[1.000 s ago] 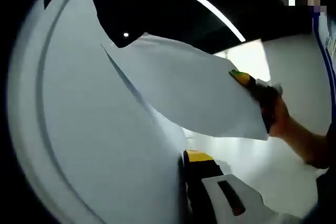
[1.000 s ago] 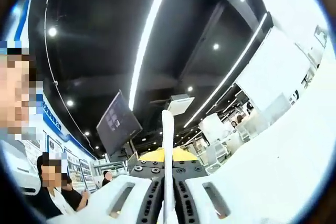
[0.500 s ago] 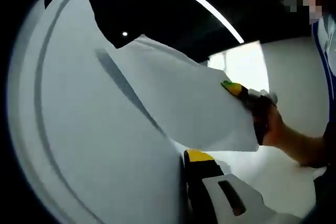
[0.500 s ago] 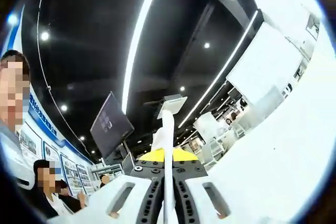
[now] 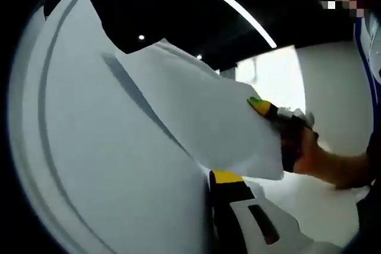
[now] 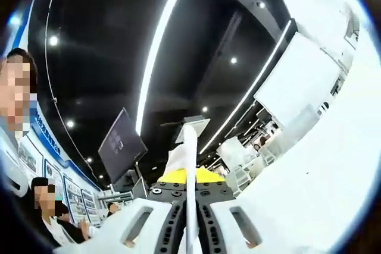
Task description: Organize the stack of printing papers by aligning and flattening the scattered papers on the table
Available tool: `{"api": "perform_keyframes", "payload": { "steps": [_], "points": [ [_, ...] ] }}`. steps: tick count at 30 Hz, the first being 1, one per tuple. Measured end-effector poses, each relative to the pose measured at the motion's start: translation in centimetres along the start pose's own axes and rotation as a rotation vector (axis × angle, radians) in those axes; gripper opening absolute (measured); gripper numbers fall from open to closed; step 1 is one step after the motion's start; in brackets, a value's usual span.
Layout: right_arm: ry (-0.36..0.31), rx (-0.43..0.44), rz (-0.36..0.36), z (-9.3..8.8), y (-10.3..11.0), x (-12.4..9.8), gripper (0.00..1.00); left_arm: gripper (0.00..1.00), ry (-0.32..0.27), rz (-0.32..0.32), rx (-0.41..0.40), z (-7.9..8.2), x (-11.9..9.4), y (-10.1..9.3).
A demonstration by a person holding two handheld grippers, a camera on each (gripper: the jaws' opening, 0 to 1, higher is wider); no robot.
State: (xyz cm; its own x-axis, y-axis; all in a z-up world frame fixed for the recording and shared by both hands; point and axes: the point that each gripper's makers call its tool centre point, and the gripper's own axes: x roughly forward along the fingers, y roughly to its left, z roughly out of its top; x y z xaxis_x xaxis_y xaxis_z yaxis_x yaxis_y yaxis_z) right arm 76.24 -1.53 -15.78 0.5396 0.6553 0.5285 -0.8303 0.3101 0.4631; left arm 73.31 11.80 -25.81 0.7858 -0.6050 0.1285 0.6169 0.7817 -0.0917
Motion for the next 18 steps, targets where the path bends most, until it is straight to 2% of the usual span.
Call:
{"api": "perform_keyframes", "payload": {
  "steps": [18],
  "points": [
    [-0.002, -0.045, -0.073, -0.7, -1.5, -0.7, 0.0, 0.14, -0.004, -0.017, -0.056, -0.2, 0.0, -0.2]
  ]
}}
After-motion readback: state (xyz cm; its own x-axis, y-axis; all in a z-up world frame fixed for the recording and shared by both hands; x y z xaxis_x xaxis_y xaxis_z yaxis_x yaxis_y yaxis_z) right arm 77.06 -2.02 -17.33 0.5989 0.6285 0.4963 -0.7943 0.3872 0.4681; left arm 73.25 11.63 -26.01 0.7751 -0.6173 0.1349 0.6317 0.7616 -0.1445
